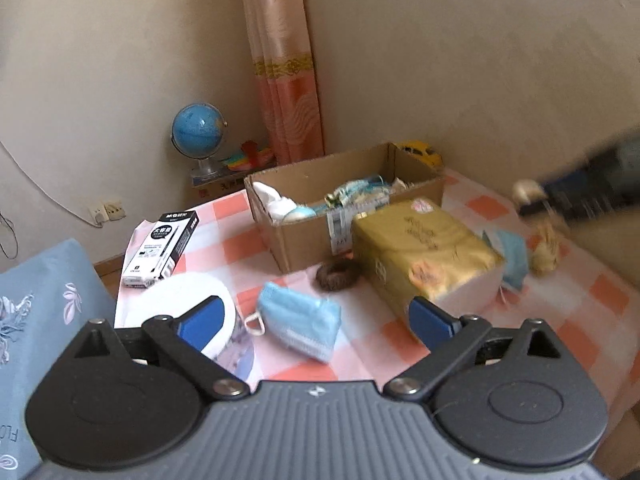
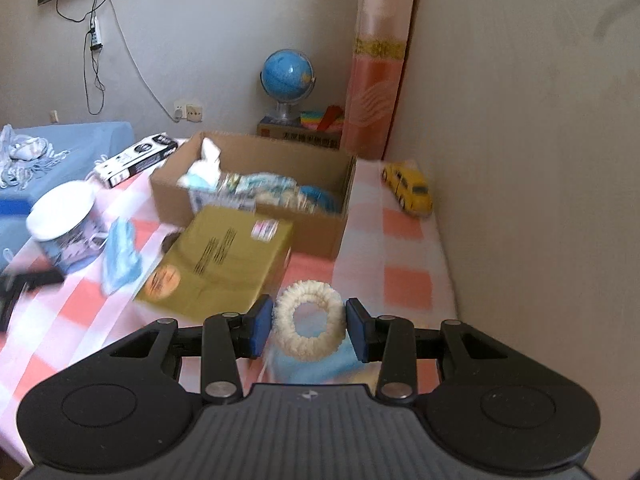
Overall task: Organize soft objects
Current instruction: 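Carry the cream ring into the box and open the right tool, then move the right tool to the yellow cloth while the left tool approaches the blue face mask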
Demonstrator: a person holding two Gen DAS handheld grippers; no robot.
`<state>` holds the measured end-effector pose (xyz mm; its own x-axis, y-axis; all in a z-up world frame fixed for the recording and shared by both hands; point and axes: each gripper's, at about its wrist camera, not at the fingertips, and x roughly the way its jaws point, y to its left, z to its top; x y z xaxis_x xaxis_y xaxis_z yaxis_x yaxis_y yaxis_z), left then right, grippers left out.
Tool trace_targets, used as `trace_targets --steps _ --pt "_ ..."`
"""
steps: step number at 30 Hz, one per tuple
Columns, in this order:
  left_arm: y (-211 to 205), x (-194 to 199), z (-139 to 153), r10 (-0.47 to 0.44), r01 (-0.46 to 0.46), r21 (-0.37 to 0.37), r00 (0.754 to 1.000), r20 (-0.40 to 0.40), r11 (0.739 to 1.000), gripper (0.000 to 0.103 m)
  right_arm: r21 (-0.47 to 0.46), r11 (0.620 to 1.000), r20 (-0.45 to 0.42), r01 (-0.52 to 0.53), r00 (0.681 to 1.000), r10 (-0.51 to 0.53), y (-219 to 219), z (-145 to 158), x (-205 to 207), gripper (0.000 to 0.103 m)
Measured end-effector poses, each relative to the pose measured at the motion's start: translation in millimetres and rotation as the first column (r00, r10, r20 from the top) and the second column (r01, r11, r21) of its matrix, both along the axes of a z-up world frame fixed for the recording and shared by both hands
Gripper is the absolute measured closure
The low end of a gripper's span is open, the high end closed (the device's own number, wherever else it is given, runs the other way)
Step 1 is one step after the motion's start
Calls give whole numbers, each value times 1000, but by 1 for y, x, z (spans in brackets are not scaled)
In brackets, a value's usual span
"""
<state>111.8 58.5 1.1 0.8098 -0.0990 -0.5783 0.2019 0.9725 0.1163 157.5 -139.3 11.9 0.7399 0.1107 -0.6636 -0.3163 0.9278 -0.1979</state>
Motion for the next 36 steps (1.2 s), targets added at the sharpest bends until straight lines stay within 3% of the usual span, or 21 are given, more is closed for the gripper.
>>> trace_targets --steps 7,14,18,20,23,28,36 --pt "-7 -9 -16 -27 23 -49 997 -76 999 4 6 1000 25 -28 999 28 16 19 57 58" --pt "-11 -13 -20 -4 0 -49 996 -91 999 5 -17 999 18 -51 999 52 42 25 130 57" --pt "-7 -13 -20 16 -20 -49 996 -93 999 5 -29 999 -13 -34 999 34 48 16 164 40" --pt "-6 -13 -20 23 -28 -48 995 -96 998 4 -37 999 -24 -10 1000 9 45 10 168 20" --pt "-5 -13 -21 24 -29 -52 994 -103 998 4 -12 1000 -32 4 999 -4 35 7 160 12" --pt "-8 -14 -23 1 -8 -66 995 -104 998 4 10 1000 -24 26 999 -26 20 11 140 2" --pt "-8 -19 -27 -12 1 -95 993 -120 995 4 64 994 -11 85 996 -84 -1 9 102 0"
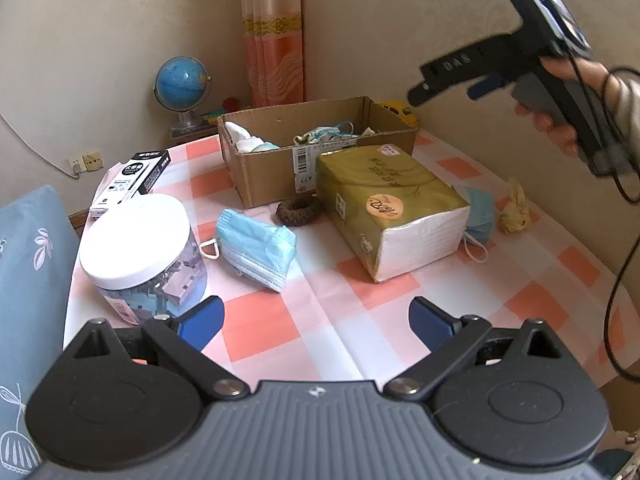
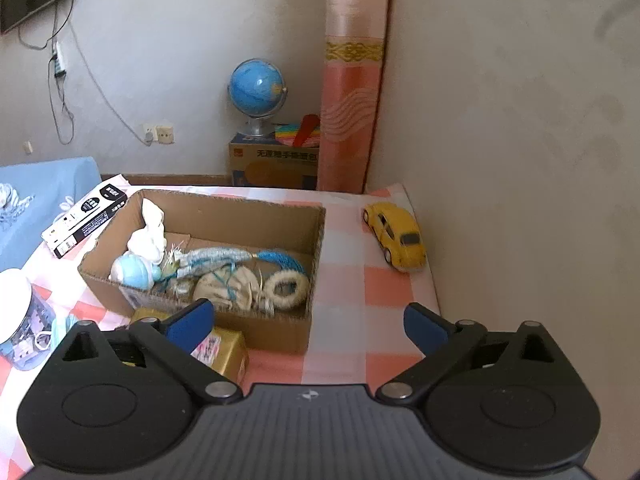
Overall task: Organize soft objects
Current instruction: 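Move the right tool to the yellow cloth while the left tool approaches the blue face mask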
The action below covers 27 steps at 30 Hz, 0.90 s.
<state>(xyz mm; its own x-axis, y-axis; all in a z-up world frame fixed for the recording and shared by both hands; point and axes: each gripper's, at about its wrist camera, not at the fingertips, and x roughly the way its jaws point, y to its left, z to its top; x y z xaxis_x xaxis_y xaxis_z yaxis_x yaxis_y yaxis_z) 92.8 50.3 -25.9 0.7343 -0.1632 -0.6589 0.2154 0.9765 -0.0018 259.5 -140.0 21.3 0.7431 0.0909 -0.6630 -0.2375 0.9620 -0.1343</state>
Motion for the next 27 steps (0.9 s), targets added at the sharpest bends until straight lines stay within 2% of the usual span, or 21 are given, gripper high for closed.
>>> trace_targets --steps 6,14,20,24,27 --pt "7 0 -3 22 -23 -49 1000 -6 999 3 8 999 9 48 999 -48 -11 -12 -36 0" --pt "9 8 -9 50 -51 -42 999 -10 998 3 60 978 35 198 979 -200 -37 -33 -88 0" --pt "5 16 -13 21 -22 -8 1000 -16 1000 3 13 976 26 219 975 -220 -45 -52 -114 0" --pt "4 22 -18 -9 8 -34 999 -44 999 3 5 976 -9 218 976 -218 -49 -67 -119 0" --pt "0 25 -21 -18 17 -23 999 -52 1000 3 -11 975 -32 221 975 -222 -50 -78 -119 0"
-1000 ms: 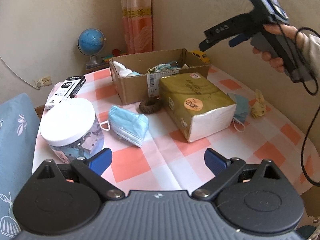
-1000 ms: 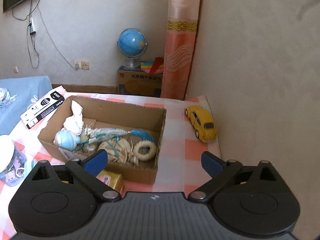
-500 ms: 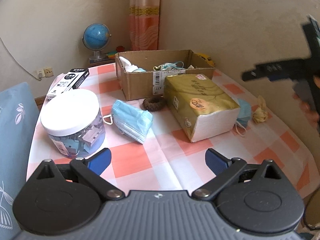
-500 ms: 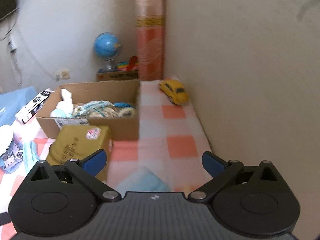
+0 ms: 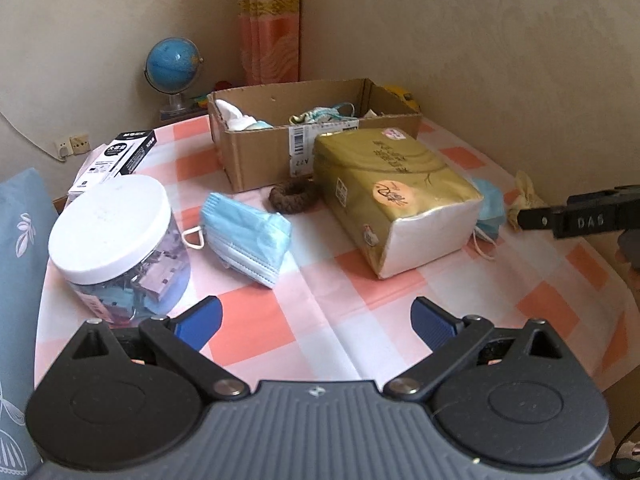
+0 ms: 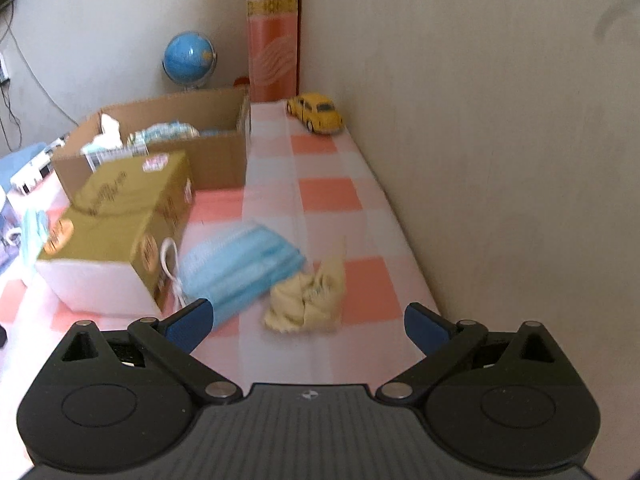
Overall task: Organize soft objects
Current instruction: 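Move the right tool to the yellow cloth while the left tool approaches the blue face mask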
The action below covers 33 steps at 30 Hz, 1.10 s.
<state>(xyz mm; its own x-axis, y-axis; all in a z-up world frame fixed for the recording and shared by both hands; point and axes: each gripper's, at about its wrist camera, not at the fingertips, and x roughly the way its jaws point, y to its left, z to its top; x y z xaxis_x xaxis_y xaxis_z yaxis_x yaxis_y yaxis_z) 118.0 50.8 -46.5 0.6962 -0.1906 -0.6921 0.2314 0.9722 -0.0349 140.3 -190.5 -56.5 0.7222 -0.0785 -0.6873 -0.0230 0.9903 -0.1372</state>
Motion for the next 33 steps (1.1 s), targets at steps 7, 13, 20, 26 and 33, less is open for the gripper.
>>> trace_targets --steps 7,13,20,26,33 --pt "-4 16 -4 -10 11 44 1000 -12 999 3 -29 1000 -10 -6 1000 6 -1 -14 1 0" --pt "-9 28 -2 -52 53 113 999 -10 992 3 -28 999 -35 -17 999 16 -3 -24 3 0" --pt "-12 41 14 -175 177 188 984 -25 966 3 -5 1000 -34 -30 999 30 -3 -29 3 0" --pt "-6 76 41 -312 329 247 944 -106 911 4 -4 999 -28 -44 999 44 -4 -29 1 0" --pt "-5 125 29 -381 453 268 881 -279 851 4 -4 998 -30 -60 998 59 0 -29 0 0"
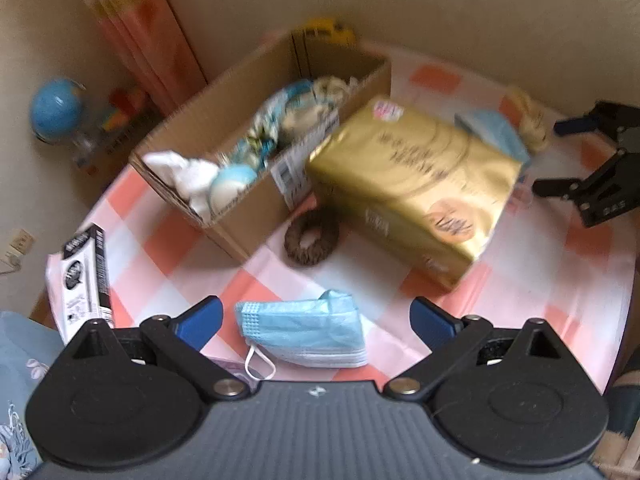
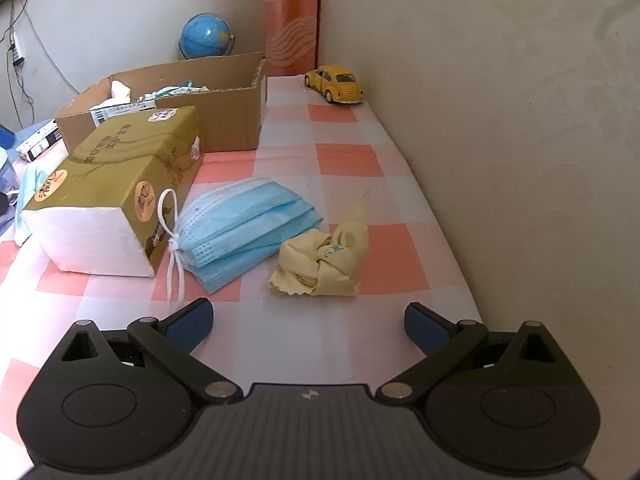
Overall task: Organize soft objects
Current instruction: 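Move the right tool to the yellow cloth while the left tool approaches the blue face mask, then grasp the yellow crumpled cloth with the right tool while the left tool grasps the blue mask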
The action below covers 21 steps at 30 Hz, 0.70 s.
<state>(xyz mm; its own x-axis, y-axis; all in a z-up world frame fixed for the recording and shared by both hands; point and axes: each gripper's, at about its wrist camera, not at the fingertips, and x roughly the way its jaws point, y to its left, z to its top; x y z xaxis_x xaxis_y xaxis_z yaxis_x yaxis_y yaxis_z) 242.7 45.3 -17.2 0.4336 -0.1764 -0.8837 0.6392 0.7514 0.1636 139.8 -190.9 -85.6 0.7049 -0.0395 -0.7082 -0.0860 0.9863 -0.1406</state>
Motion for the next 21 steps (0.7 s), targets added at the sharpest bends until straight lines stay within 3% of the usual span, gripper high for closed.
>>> trace_targets --steps 12,21 --pt "0 37 -36 19 -6 106 991 -130 994 4 1 1000 0 -28 1000 28 1 0 -1 0" --pt "-13 27 -38 -42 55 67 983 -180 996 4 3 999 4 -32 999 32 0 -1 -3 0"
